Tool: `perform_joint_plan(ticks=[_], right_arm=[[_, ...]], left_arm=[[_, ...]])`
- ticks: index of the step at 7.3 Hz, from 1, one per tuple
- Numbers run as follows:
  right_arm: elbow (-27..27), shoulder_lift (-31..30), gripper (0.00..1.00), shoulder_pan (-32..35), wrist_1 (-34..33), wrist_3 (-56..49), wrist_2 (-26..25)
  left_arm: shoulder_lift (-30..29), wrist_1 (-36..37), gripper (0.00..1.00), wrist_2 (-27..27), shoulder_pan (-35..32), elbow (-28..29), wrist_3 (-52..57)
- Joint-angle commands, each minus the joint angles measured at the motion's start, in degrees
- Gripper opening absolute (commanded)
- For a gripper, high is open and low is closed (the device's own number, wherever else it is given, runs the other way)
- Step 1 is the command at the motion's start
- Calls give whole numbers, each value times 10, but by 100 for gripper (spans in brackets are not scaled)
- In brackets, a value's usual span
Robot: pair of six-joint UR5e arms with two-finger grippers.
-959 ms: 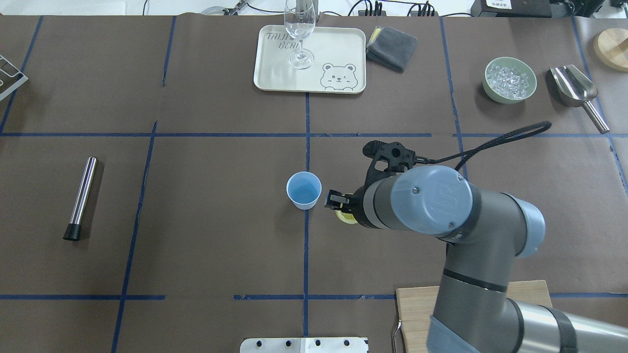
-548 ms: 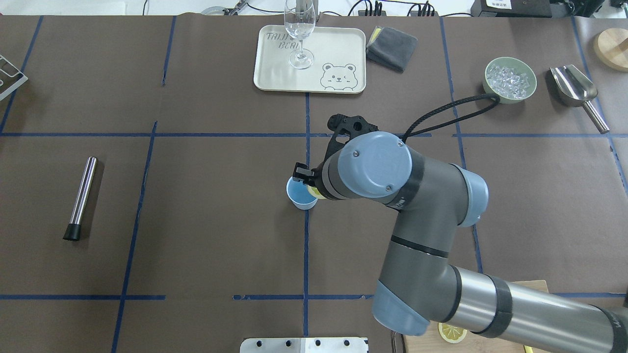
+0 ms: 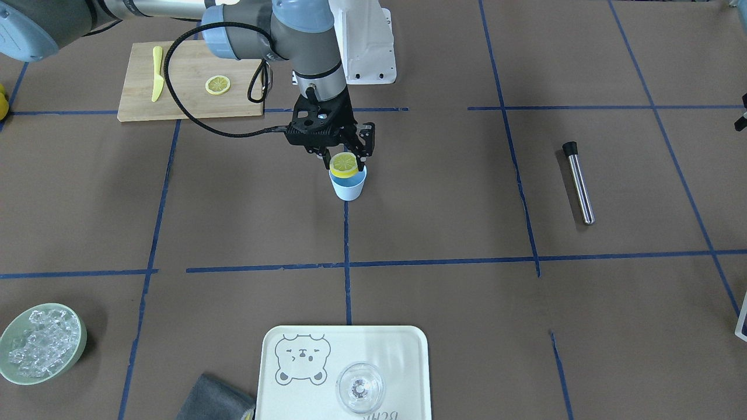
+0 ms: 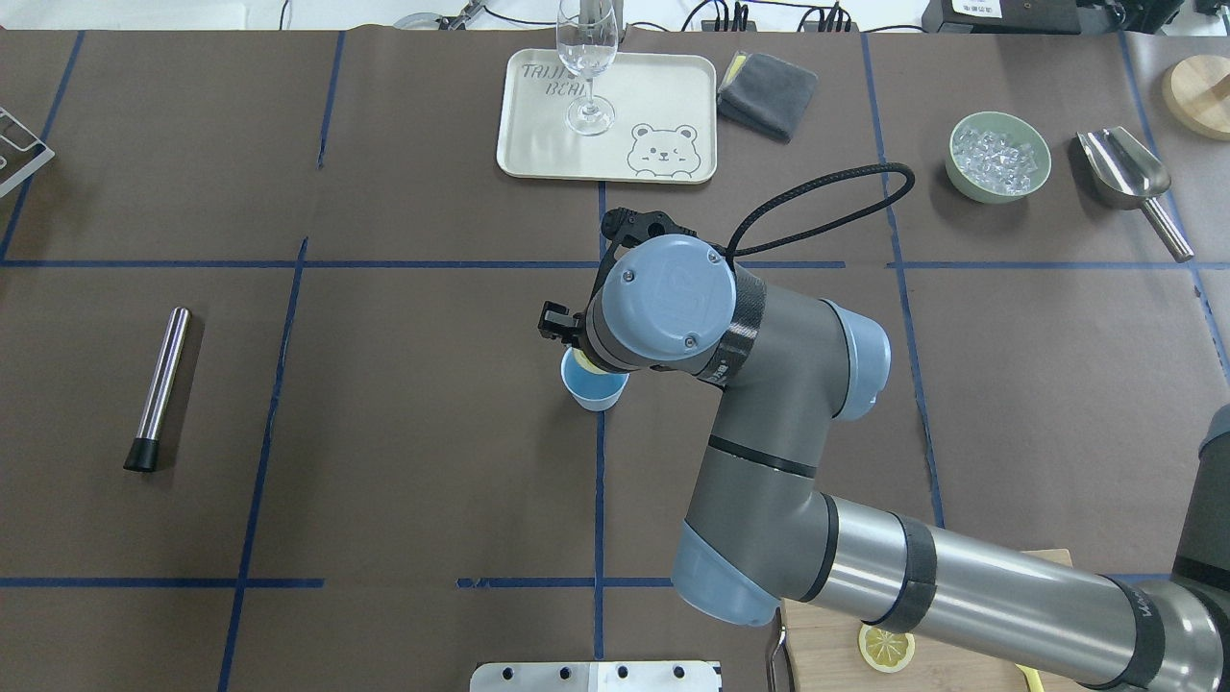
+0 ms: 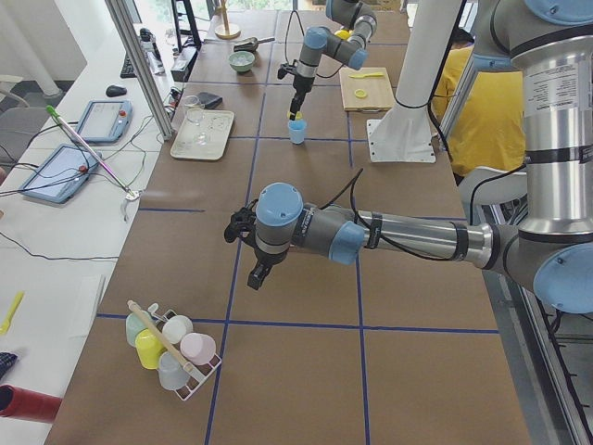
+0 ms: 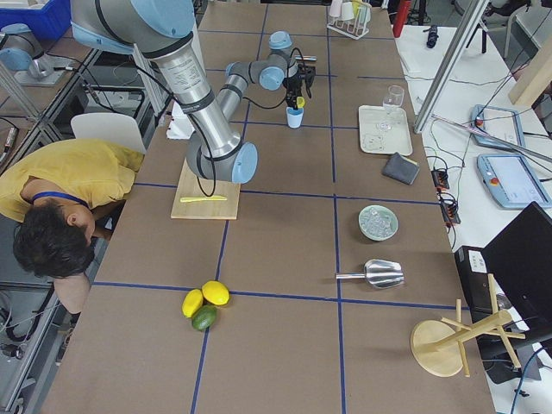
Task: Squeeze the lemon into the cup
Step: 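Lower the lemon slice into the blue cup and open the right gripper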
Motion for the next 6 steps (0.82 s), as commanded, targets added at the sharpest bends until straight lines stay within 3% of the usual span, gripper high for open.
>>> perform_joint_plan(ticks=[1, 4, 6], right_arm=[[-7, 1, 71, -1, 0, -1, 0], [-24, 0, 80, -2, 19, 0, 0], [-21, 0, 91, -1, 39, 0, 12]], left_arm=[[0, 0, 100, 0, 0, -1, 0], [0, 0, 100, 0, 0, -3, 0], [-1, 1, 100, 0, 1, -1, -7]])
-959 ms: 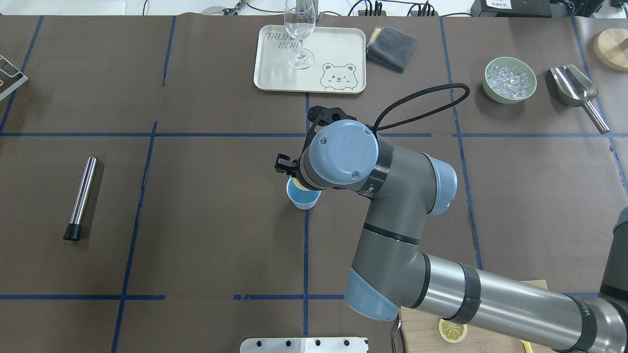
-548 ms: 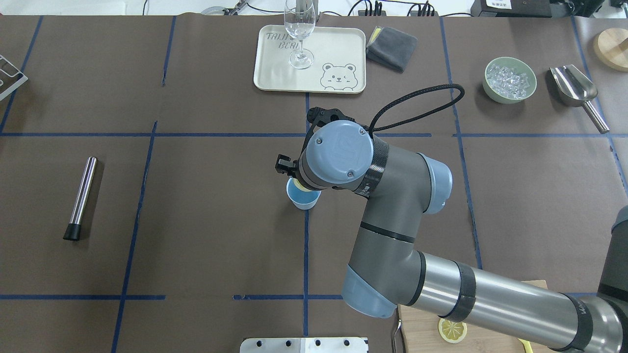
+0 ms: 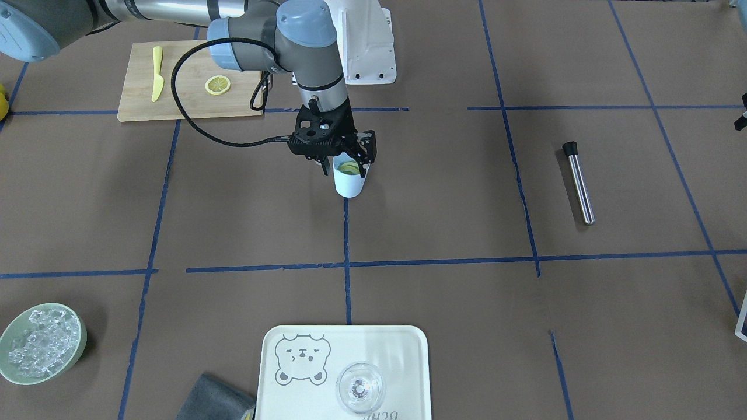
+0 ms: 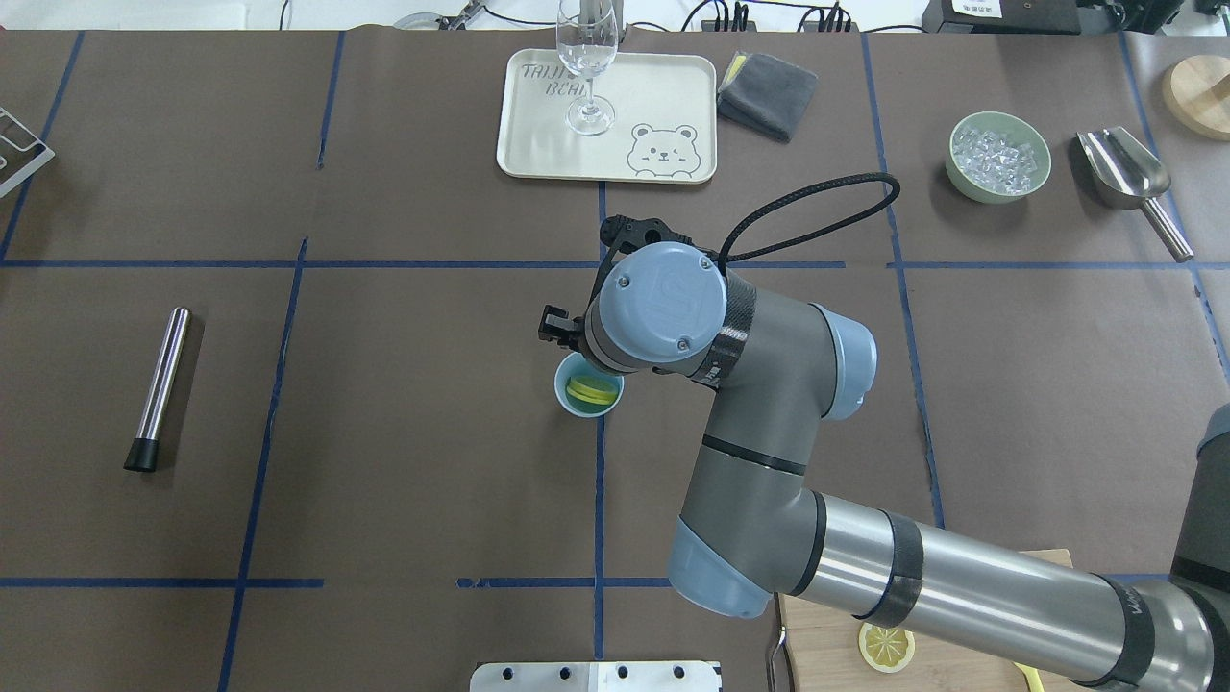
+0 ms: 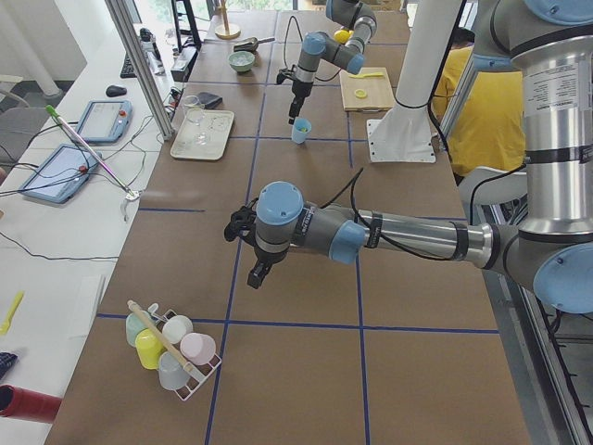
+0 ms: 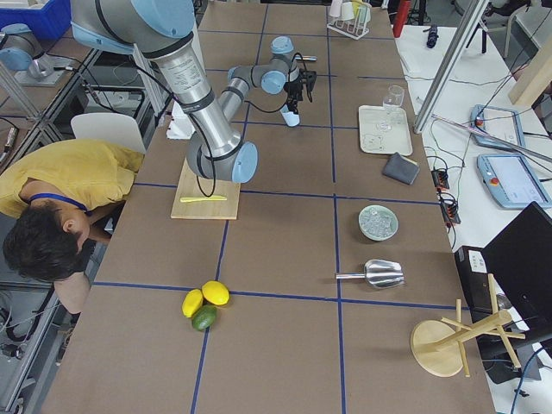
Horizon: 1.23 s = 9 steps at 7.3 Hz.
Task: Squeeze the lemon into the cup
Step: 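Lower the lemon slice into the blue cup and open the right gripper, then withdraw the right arm toward the ice bowl while the left arm reaches for the rod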
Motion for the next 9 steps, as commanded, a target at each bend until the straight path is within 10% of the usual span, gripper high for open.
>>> perform_joint_plan(ticks=[1, 5, 9], right_arm=[[5, 0, 92, 15, 10, -3, 38], [115, -135, 100, 164, 9, -122, 196], [117, -245, 100, 255, 14, -329, 237]], left_arm=[[-7, 1, 100, 0, 2, 8, -23], [-105, -30, 100, 58, 160, 73, -323], [-159, -108, 100, 98, 278, 147, -418]])
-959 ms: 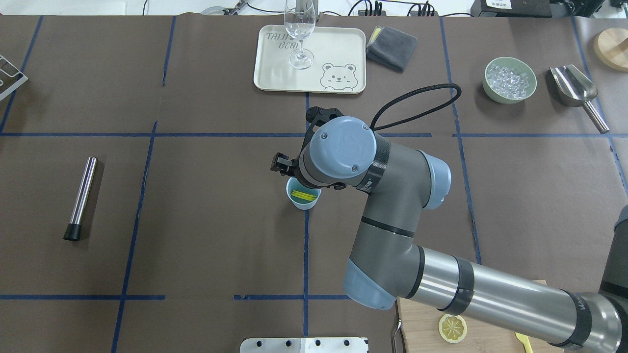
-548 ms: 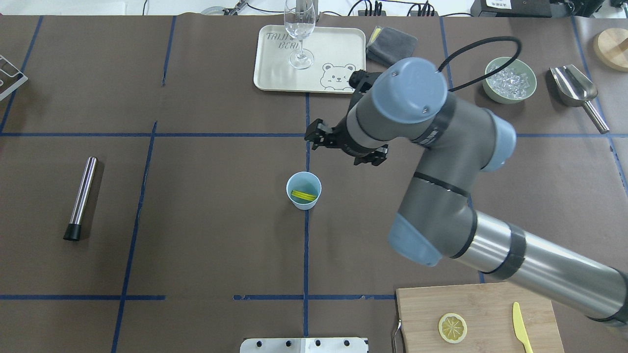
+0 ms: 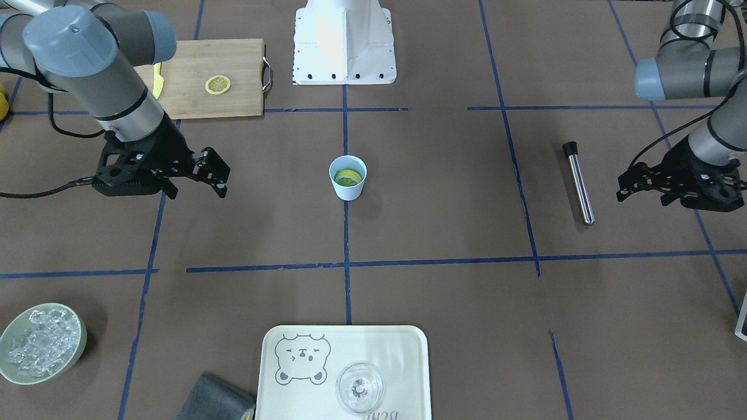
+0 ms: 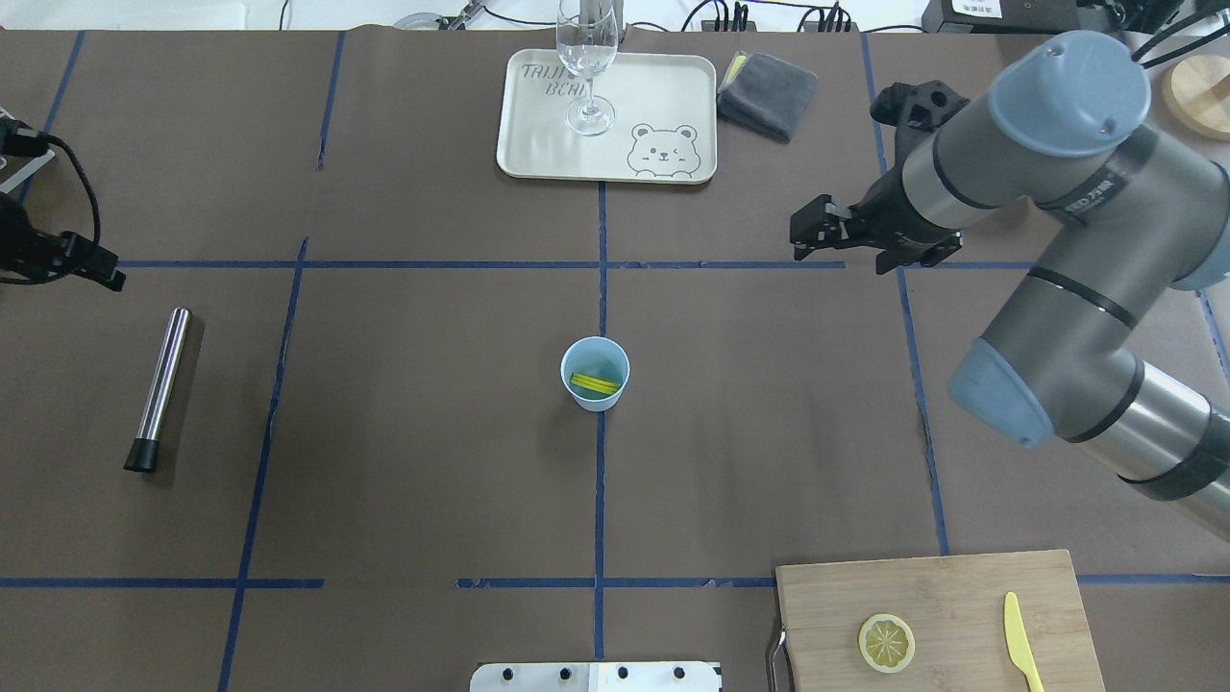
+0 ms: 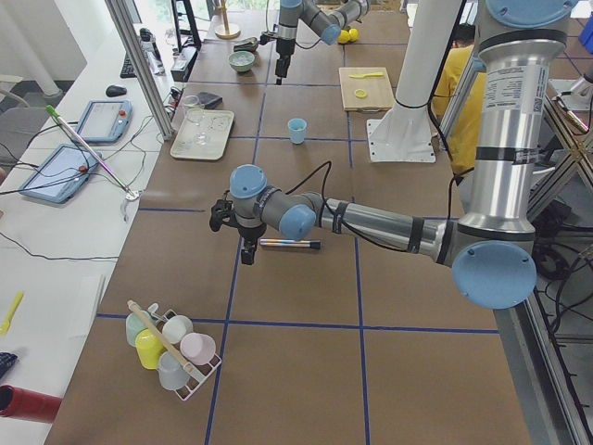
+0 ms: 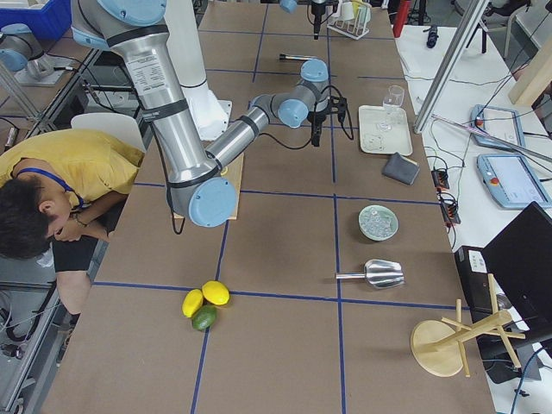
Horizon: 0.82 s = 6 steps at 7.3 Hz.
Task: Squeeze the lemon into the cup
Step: 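Withdraw the right arm toward the ice bowl while the left arm reaches for the rod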
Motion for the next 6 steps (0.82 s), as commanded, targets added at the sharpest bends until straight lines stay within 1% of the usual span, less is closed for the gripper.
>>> perform_joint_plan(ticks=[1, 2, 4, 5, 6], right_arm=[[-4, -31, 100, 24, 2, -70, 6], [-4, -31, 100, 23, 2, -68, 6], [-2, -30, 100, 23, 2, -66, 7], [-2, -31, 100, 23, 2, -65, 8], [-1, -30, 100, 23, 2, -65, 9]], left_arm=[[-27, -45, 100, 24, 69, 44, -77], [-35, -45, 100, 51, 100, 47, -105], [-21, -44, 87, 54, 102, 46, -99], [-15, -44, 79, 54, 101, 43, -98], [-14, -42, 58, 54, 101, 41, -96]])
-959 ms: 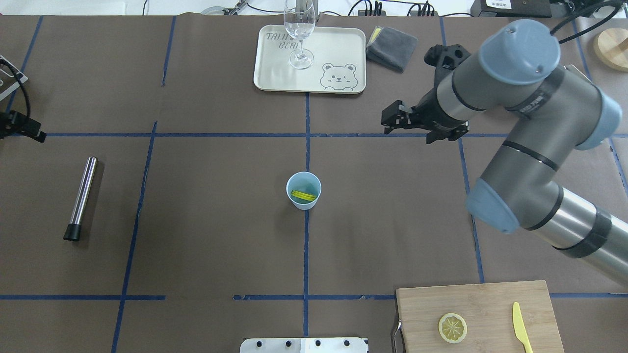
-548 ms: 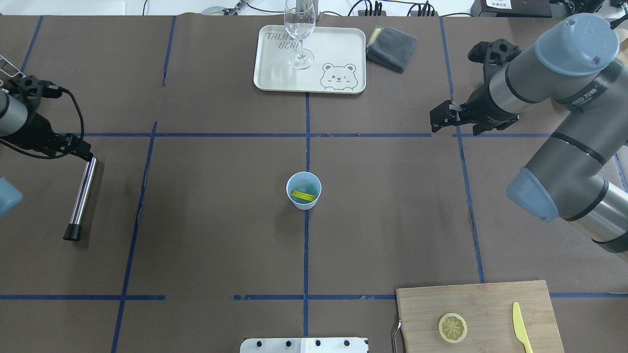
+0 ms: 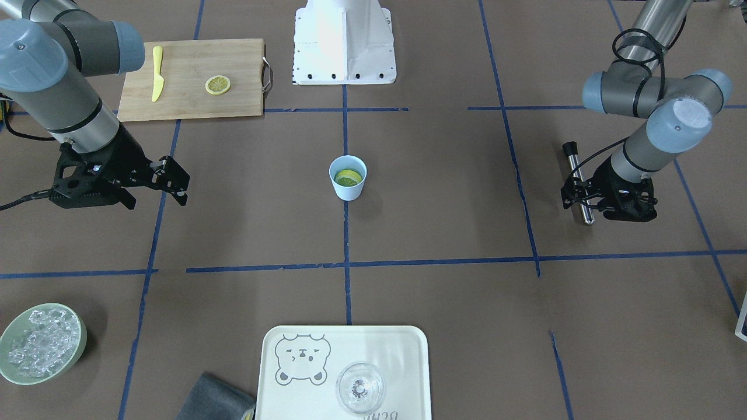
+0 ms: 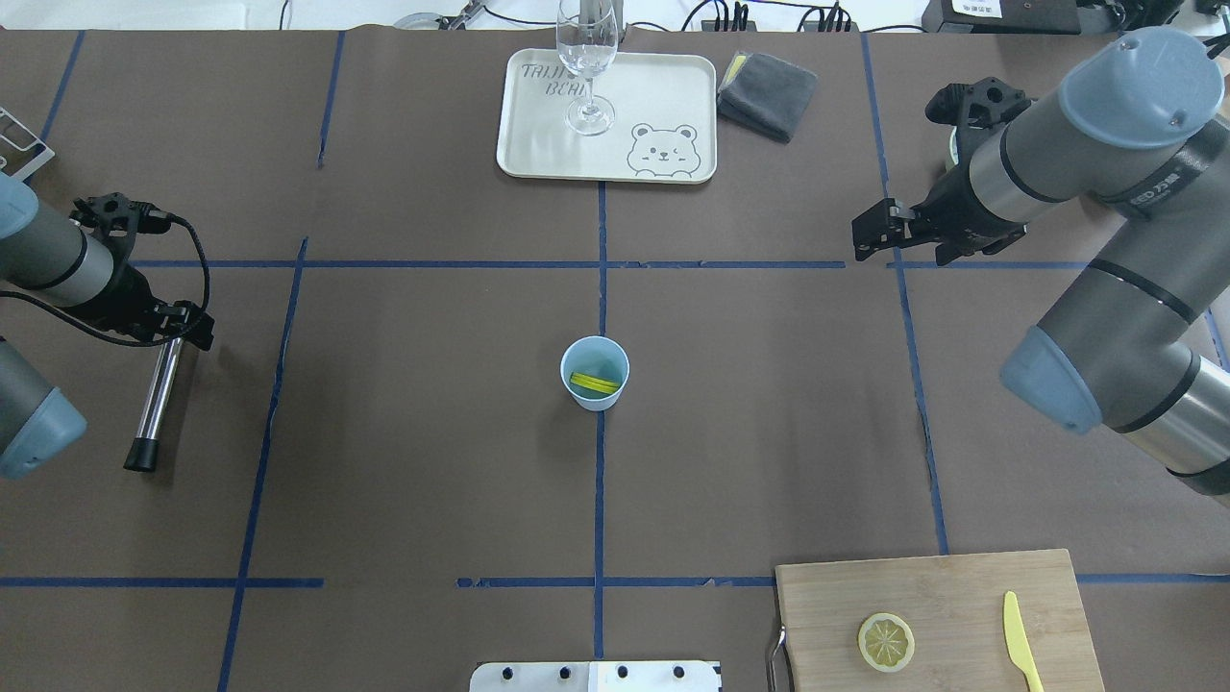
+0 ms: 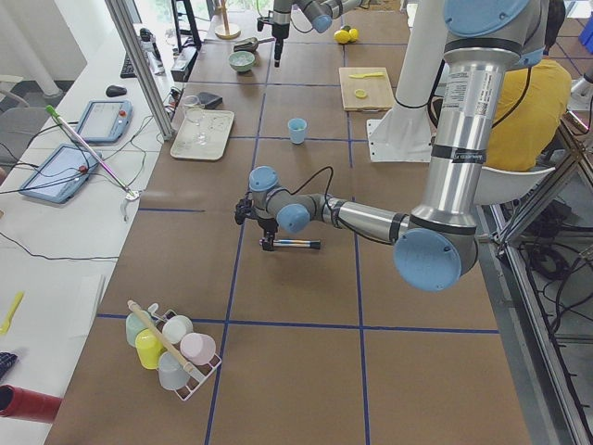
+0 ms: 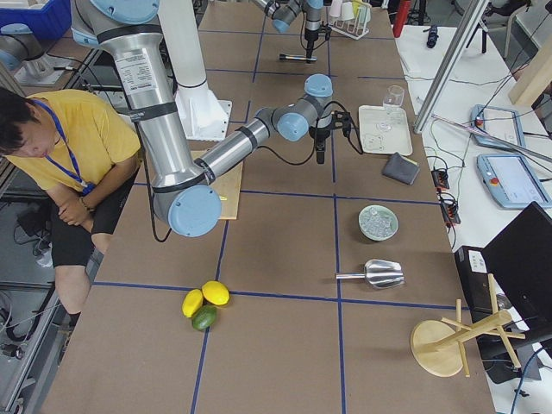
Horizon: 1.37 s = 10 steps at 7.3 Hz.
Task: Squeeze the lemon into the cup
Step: 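Grasp the silver rod with the left gripper and lift it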
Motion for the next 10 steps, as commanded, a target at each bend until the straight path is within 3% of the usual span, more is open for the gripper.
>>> perform_joint_plan(ticks=[1, 2, 4, 7, 9, 10], right_arm=[[0, 0, 100, 0, 0, 0, 1], [1, 0, 100, 0, 0, 0, 1], [3, 0, 100, 0, 0, 1, 2], [7, 2, 100, 7, 0, 1, 17], [6, 0, 100, 13, -1, -3, 17], [5, 0, 100, 22, -1, -3, 18]], left_arm=[[4, 1, 31, 1, 1, -1, 2], [4, 2, 0, 0, 0, -2, 2], [4, 7, 0, -1, -2, -20, 2], [-21, 41, 0, 2, -1, -155, 3], [-154, 51, 0, 33, 2, -167, 0], [-205, 49, 0, 90, 11, -171, 2]])
